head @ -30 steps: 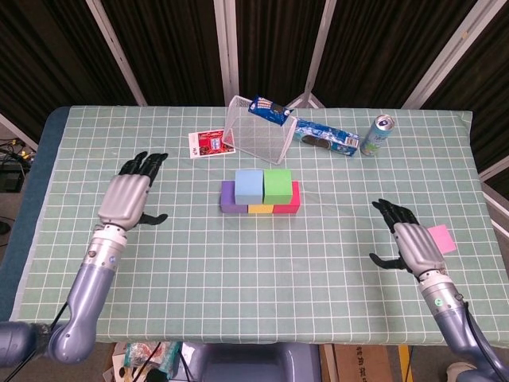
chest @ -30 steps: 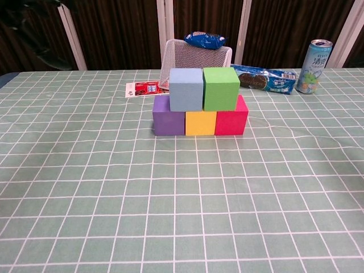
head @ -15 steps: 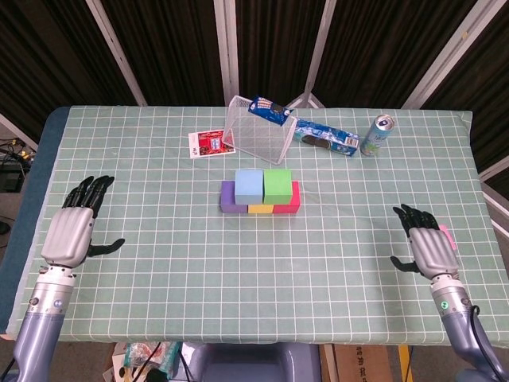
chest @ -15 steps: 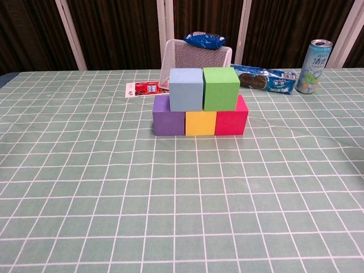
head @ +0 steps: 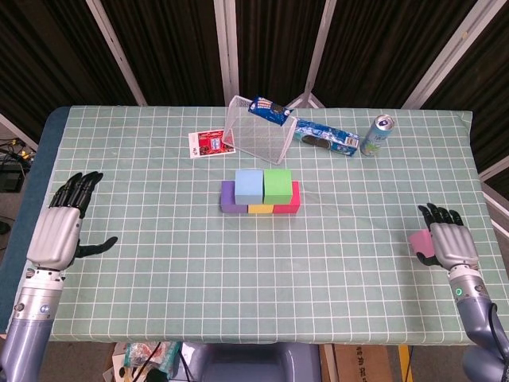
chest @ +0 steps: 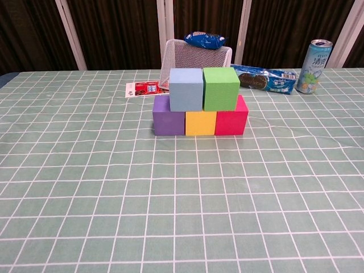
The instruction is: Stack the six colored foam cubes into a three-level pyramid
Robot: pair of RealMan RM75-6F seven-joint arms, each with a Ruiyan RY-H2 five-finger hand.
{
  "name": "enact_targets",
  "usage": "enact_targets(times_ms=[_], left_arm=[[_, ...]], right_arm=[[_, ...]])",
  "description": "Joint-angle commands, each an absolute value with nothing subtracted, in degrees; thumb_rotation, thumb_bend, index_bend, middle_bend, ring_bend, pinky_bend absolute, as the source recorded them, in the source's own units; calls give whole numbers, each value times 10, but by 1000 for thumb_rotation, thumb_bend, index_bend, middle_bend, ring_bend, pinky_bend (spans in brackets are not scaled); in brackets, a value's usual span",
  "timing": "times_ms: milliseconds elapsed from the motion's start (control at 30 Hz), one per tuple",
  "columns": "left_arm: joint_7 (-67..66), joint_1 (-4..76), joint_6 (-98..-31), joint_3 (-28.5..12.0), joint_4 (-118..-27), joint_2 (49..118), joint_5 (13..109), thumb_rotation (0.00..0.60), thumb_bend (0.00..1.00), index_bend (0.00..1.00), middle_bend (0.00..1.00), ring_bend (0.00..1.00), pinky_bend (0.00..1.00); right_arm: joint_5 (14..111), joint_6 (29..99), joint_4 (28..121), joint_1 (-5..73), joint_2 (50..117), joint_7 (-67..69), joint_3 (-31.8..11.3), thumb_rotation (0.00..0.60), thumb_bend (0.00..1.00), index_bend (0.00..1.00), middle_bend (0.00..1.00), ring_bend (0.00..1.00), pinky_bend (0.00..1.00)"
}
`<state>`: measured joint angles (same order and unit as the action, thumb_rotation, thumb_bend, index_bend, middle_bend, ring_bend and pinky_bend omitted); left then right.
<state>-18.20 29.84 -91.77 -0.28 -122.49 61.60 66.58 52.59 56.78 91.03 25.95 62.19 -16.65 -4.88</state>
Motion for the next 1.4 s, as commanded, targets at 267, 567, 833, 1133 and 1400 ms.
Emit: enact_targets(times_ms=[267,567,833,1133,1400], left_arm=[[-190,288,-903,-20,-1226,617,670,600,100,0,54,2,109],[-191,280,-889,-33,-1223,619,669,600,100,0,55,2,109],[-192,270,-883,-42,-1226,618,676,600,100,0,55,2,109],[-199,262,-878,-50,-1227,620,679,600,100,0,55,2,109],[-201,255,-876,-62,-1229,620,679,600,100,0,55,2,110]], right_arm=[[524,536,832,252,645,-169,-26,600,288,0,0,0,0],[496,516,809,249,654,-179,-19,600,288,0,0,0,0],[508,508,752,255,693,-178,-22,600,288,0,0,0,0],[511,499,713,263,721,-168,-36,600,288,0,0,0,0],[538,510,726,274,729,-152,-55,600,288,0,0,0,0]])
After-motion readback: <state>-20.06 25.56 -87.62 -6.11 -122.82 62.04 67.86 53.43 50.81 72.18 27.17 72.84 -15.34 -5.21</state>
